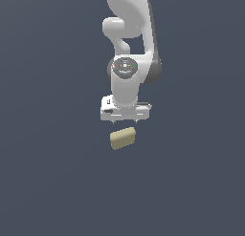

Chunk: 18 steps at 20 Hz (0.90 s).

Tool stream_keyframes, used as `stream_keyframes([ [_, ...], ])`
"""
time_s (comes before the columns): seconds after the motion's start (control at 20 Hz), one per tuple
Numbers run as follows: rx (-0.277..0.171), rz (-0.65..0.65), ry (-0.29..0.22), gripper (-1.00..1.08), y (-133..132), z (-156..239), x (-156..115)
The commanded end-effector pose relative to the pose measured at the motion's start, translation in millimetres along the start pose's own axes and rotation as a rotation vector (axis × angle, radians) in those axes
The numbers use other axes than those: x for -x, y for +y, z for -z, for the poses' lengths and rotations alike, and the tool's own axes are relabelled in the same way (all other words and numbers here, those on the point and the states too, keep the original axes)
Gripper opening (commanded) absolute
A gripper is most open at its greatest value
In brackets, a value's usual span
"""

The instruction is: Pick up the object and move it to a goal position.

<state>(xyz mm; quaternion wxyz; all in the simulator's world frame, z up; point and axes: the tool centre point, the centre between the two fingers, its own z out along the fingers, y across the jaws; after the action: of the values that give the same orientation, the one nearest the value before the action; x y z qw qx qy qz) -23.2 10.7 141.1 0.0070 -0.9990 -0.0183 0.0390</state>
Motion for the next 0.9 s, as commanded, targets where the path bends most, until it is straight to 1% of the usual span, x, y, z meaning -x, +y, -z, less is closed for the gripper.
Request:
stream_keyframes([
  [0.0,0.000,0.000,0.000,1.00,0.0,0.0,0.0],
  [0.15,0.004,0.003,0.007,1.00,-0.6,1.9,-2.3],
  [0.45,0.025,0.019,0.042,1.00,-4.0,12.0,-13.7],
  [0.85,0.025,0.012,0.043,1.00,-4.0,12.0,-14.0],
])
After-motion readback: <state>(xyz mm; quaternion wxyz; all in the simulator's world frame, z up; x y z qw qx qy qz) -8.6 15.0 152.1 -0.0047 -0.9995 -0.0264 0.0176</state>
